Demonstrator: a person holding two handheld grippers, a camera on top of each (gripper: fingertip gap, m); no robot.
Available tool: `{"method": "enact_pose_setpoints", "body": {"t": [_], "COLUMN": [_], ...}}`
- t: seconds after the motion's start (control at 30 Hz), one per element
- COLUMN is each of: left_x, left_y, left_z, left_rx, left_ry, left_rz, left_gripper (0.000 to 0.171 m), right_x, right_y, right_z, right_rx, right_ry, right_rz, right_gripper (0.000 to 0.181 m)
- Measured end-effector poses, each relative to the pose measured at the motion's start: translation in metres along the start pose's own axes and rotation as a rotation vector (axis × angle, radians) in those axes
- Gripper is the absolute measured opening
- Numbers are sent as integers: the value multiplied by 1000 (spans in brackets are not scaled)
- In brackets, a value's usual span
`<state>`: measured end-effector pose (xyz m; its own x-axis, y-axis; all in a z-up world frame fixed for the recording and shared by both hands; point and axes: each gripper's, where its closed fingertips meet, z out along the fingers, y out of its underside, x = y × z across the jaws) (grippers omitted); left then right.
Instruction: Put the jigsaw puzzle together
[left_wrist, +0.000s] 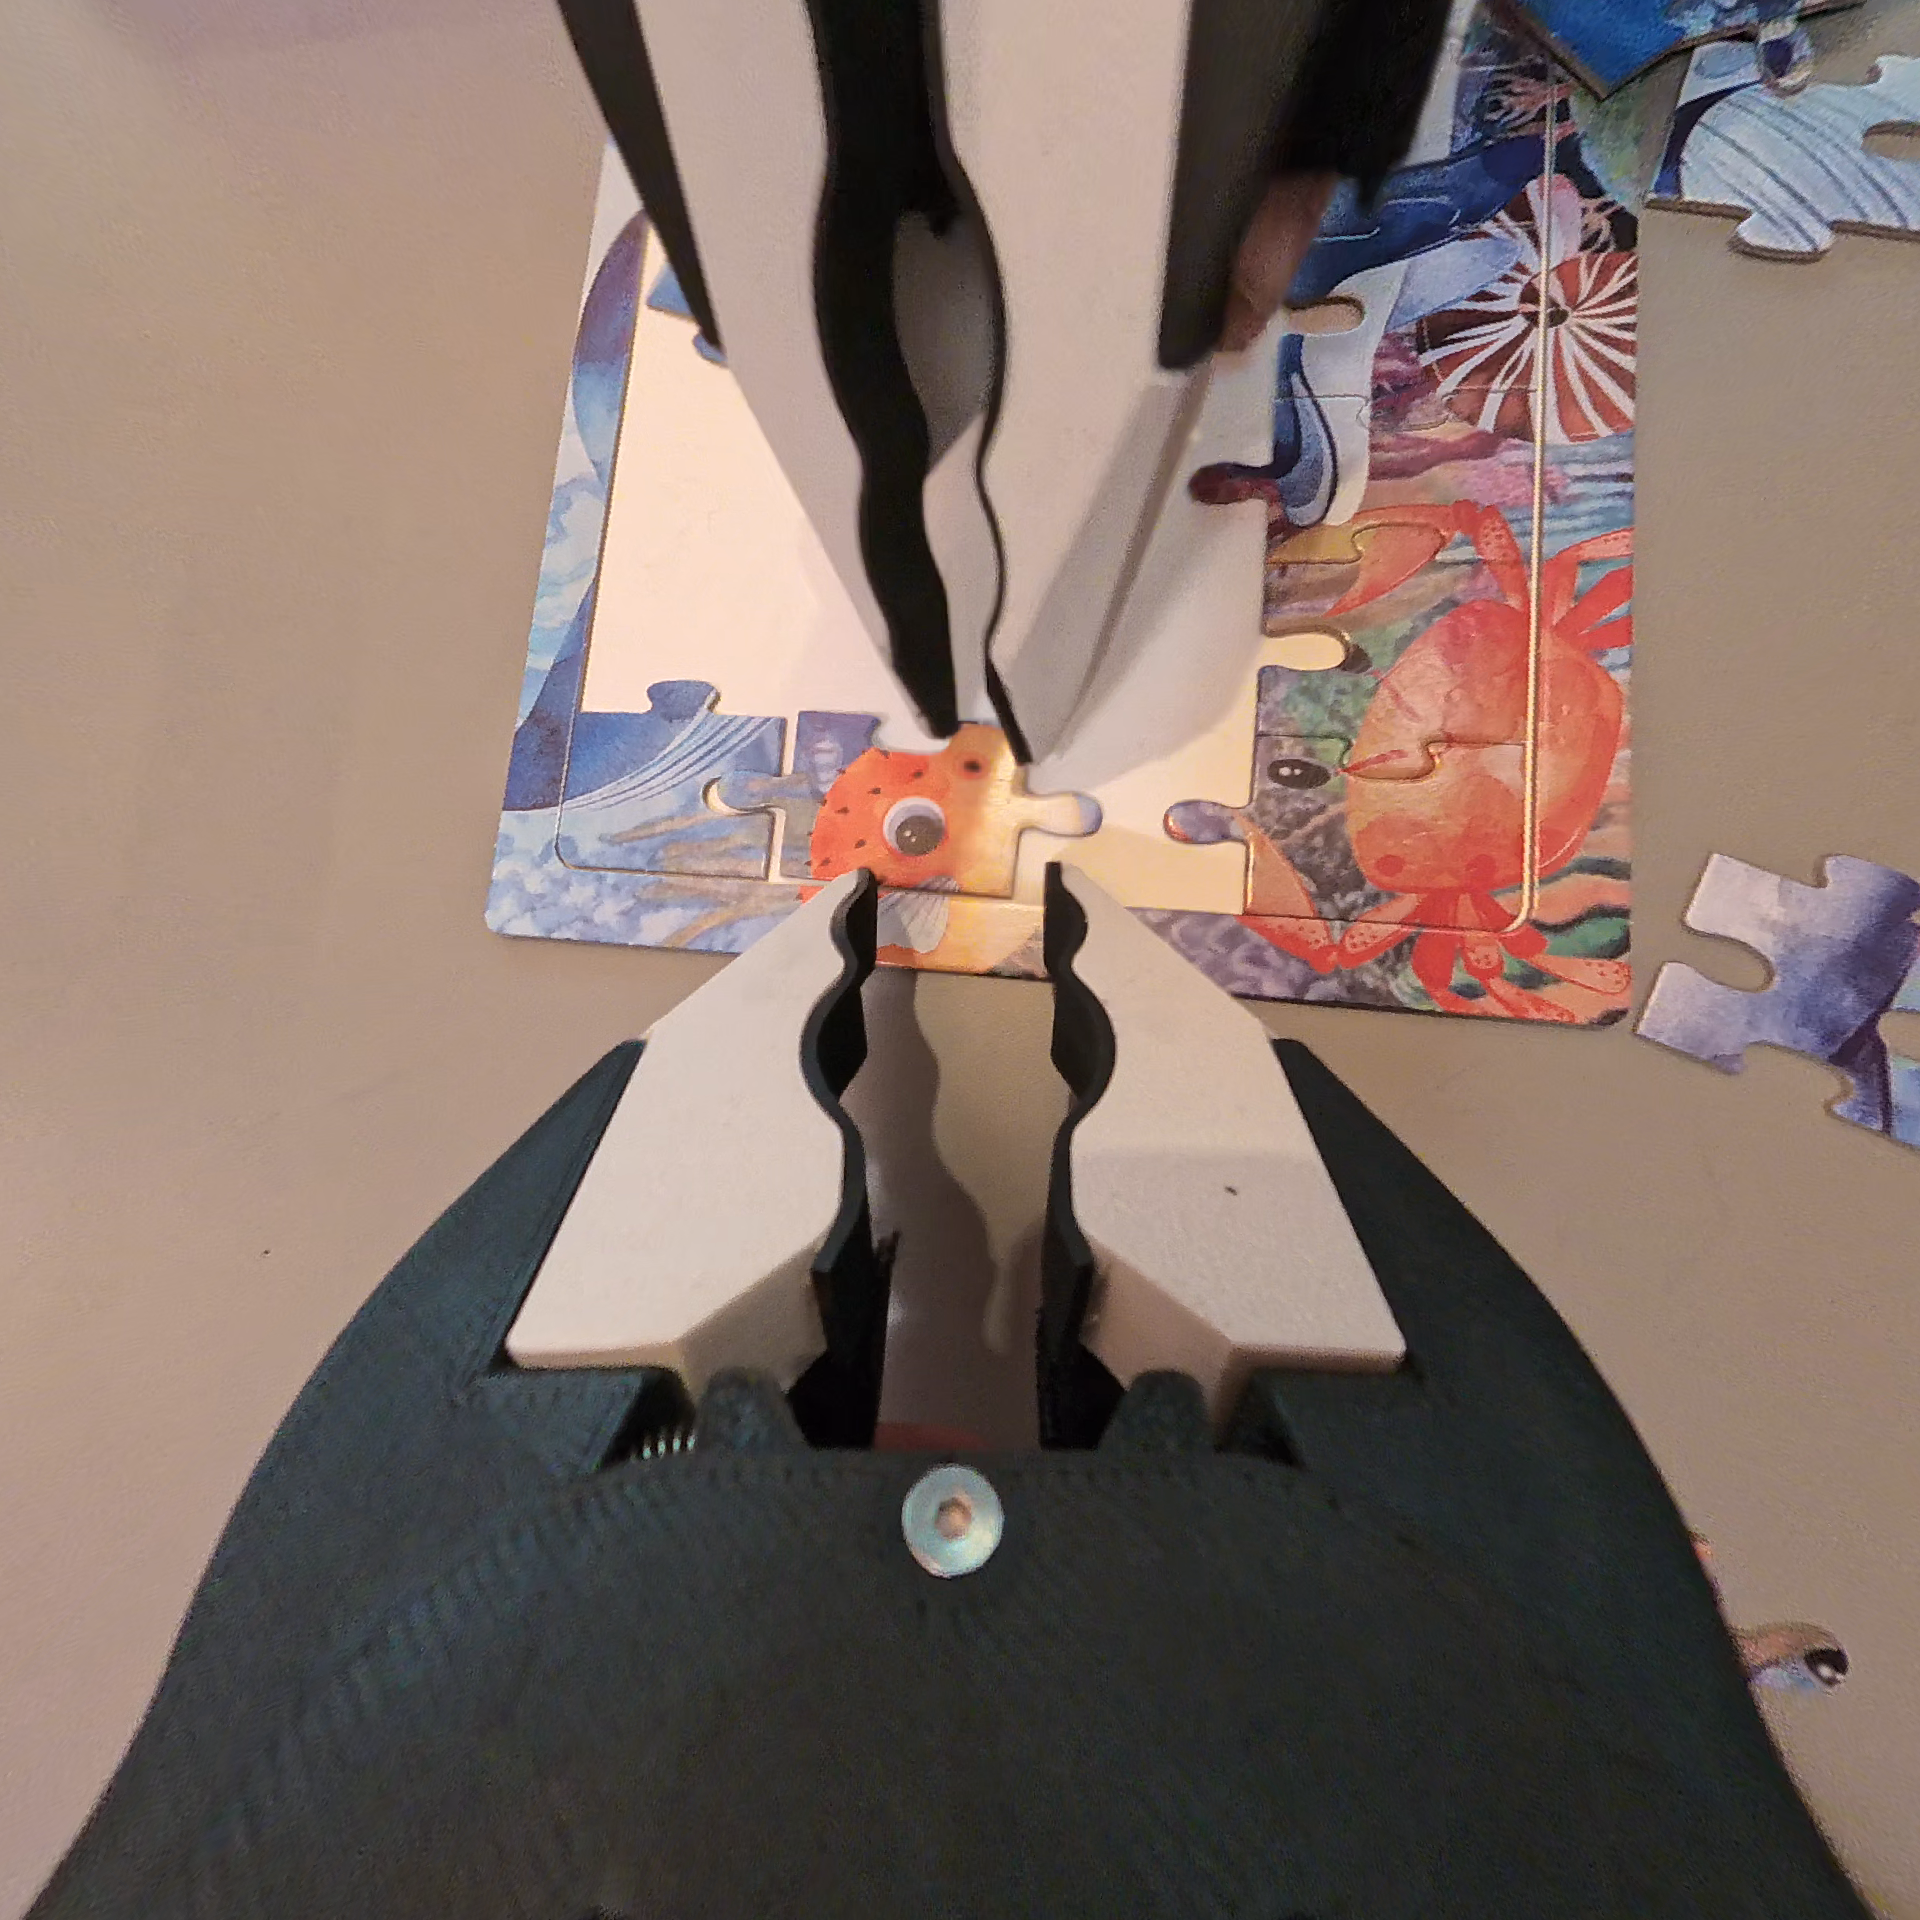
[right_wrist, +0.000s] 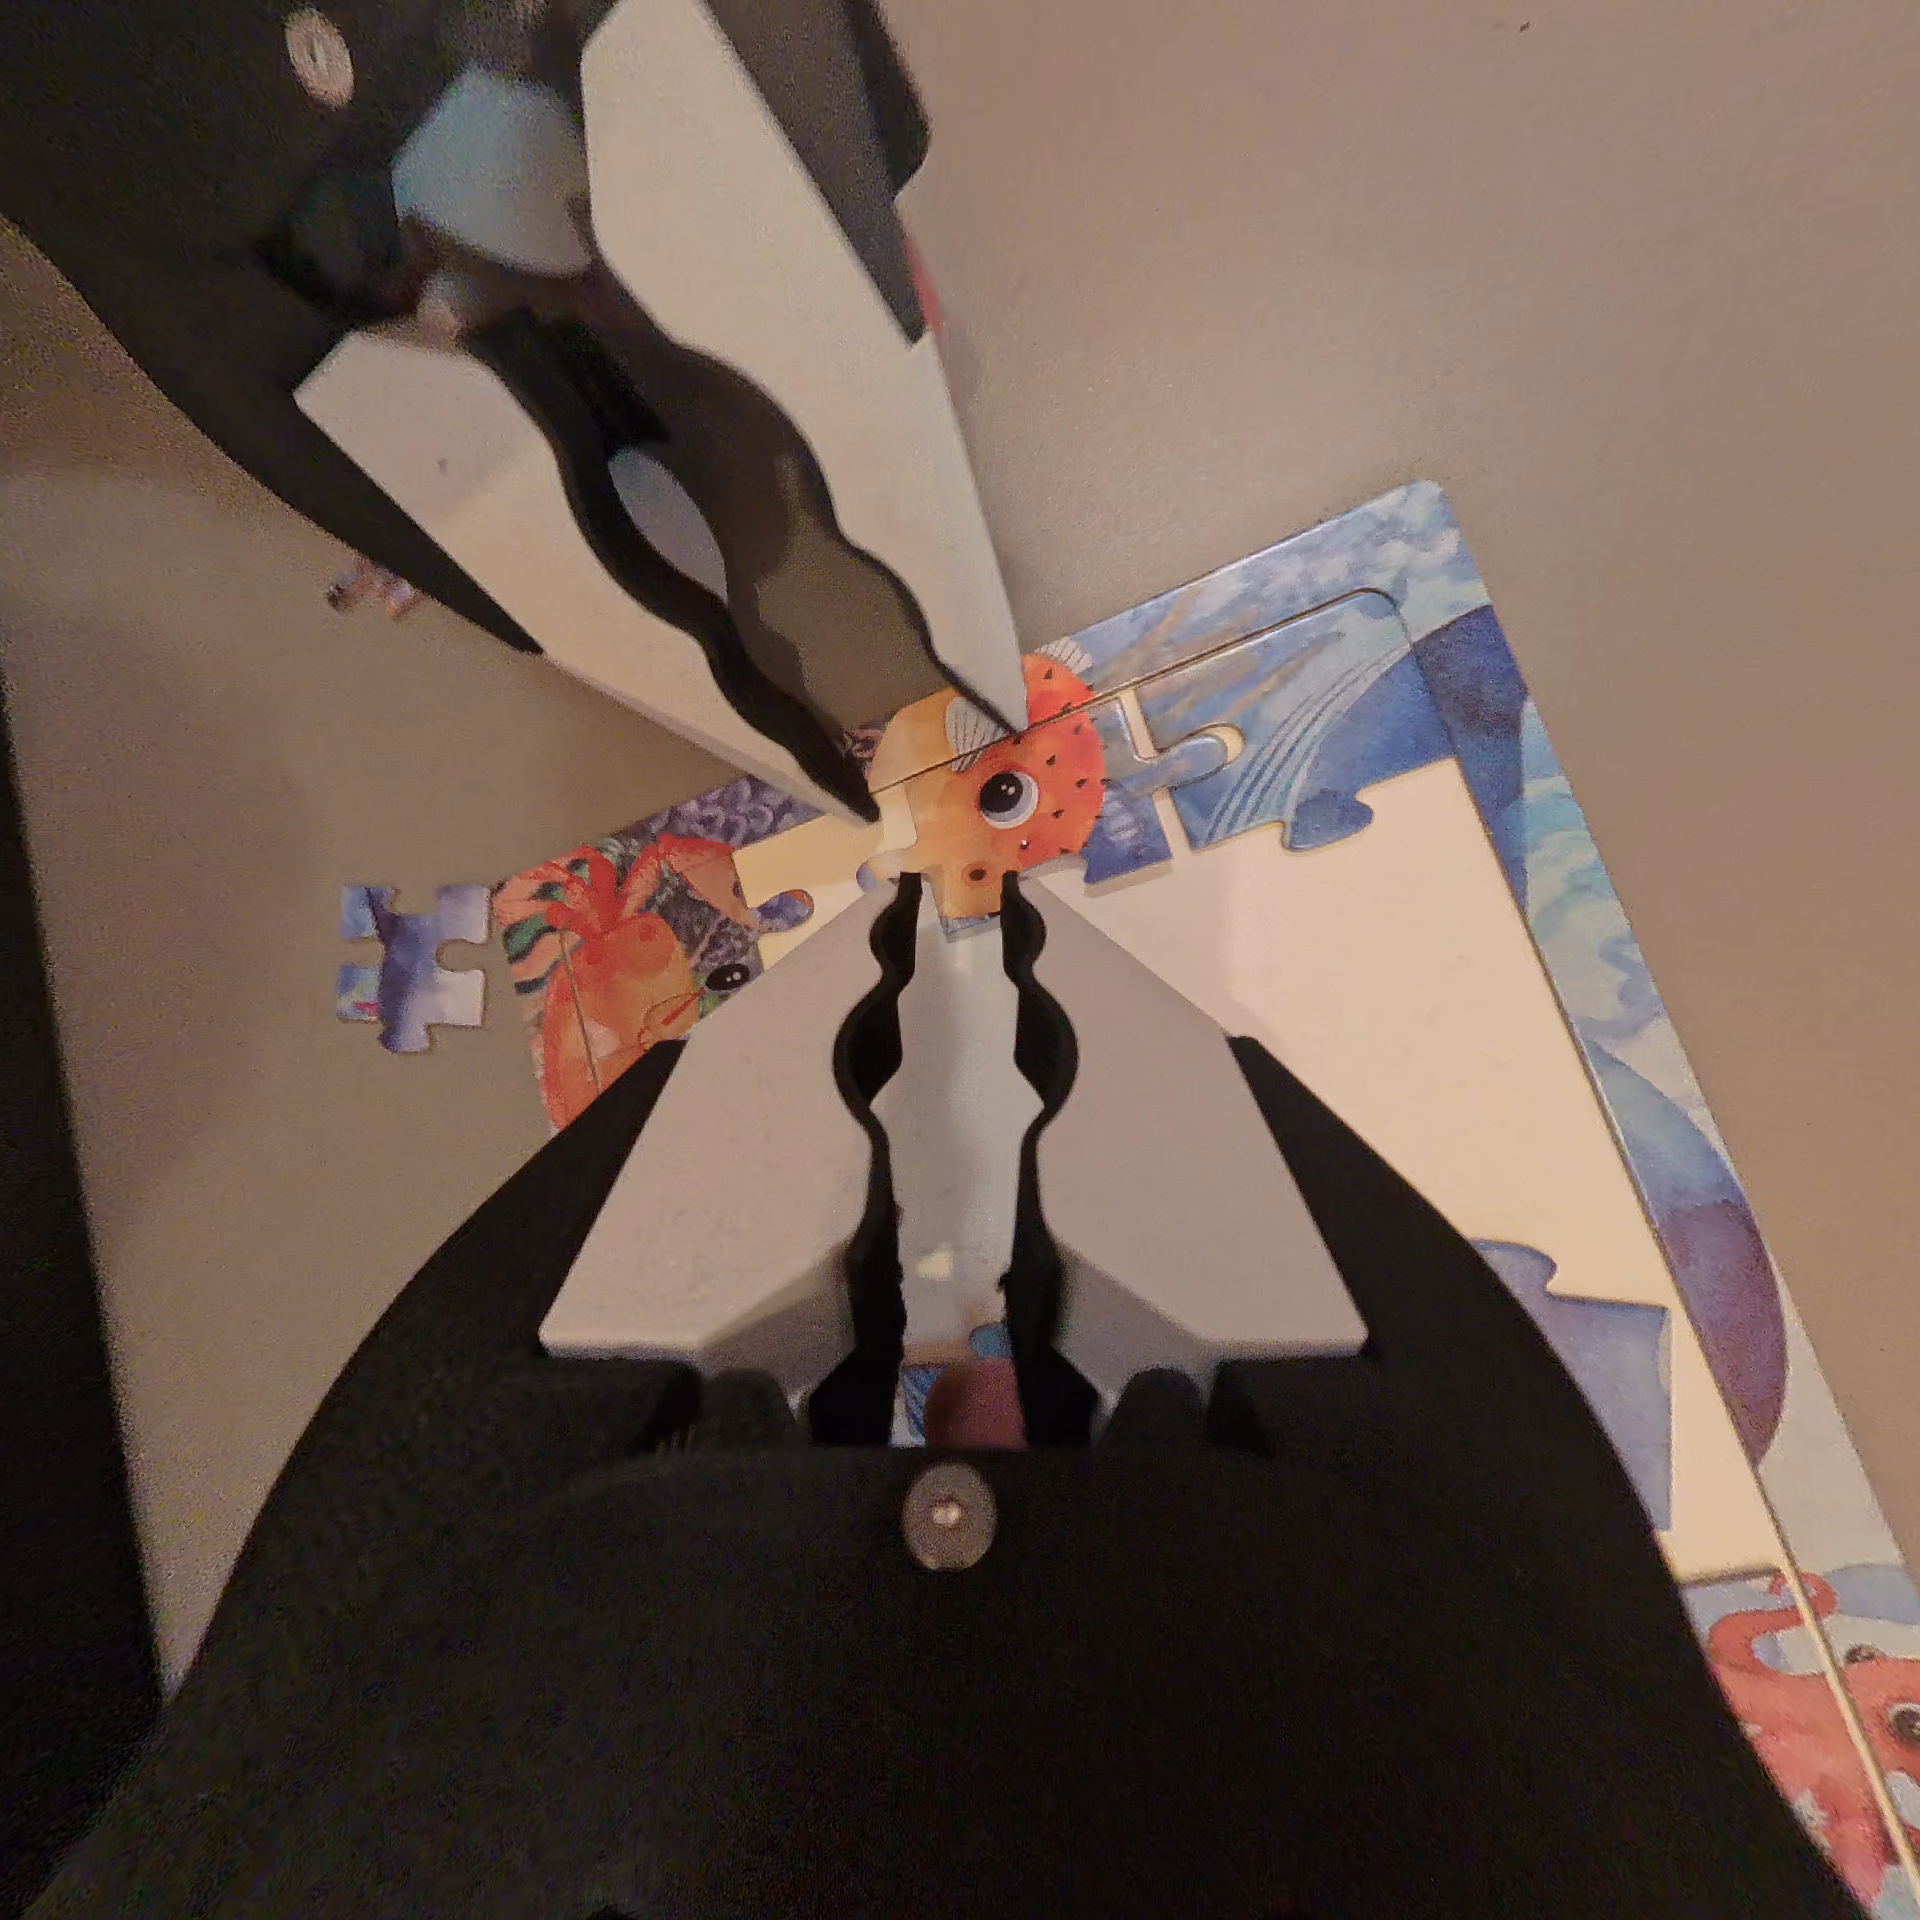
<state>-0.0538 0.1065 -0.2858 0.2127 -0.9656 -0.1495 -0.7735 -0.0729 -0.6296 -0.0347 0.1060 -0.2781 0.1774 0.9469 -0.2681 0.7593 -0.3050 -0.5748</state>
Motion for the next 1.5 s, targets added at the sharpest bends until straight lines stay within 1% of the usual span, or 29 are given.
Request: {"method": "enact_pose_setpoints", "body": {"t": [0.1,0.2,0.3,0.4,0.5,0.67,0.73,0.83,0.93,1.0,1.07,1.2,1.27,1.33,1.5], "left_x": [0,-2,-15,-20,-24,-49,-58,-74,-81,-80,-82,-85,-86,-87,-89], "left_y": [0,1,-3,-1,0,-3,-2,3,3,6,5,4,3,2,2], "left_z": [0,-1,-8,-7,-5,-13,-10,-1,5,10,12,13,13,14,14], "left_rx": [4,-6,14,-11,-28,3,0,-14,15,4,15,26,30,30,36], "left_ry": [6,-7,-45,-45,-45,-30,-33,-33,26,84,107,135,146,152,158], "left_rz": [-15,-5,-17,-14,3,-80,-82,-103,-163,-185,-194,-212,-217,-219,-228], "left_gripper": [30,31,32,41,43,46,47,49,50,50,49,50,49,48,44], "right_x": [2,7,9,2,-2,-15,-13,-10,-6,-5,-2,-24,-26,-20,-10], "right_y": [0,-2,-3,-6,-3,-8,-5,-6,-5,-5,-5,-9,-7,-7,-10], "right_z": [8,9,7,6,8,10,14,16,14,13,12,10,14,19,19], "right_rx": [-10,-5,-7,8,-14,6,-15,-8,-16,-17,-23,6,-11,-29,-34], "right_ry": [47,56,80,75,86,50,60,55,73,73,94,25,66,149,291], "right_rz": [-50,-34,-35,-59,-110,-151,-166,-149,-155,-154,-161,-226,-293,-349,-464], "right_gripper": [9,5,5,5,6,1,0,0,0,0,0,0,2,10,10]}}
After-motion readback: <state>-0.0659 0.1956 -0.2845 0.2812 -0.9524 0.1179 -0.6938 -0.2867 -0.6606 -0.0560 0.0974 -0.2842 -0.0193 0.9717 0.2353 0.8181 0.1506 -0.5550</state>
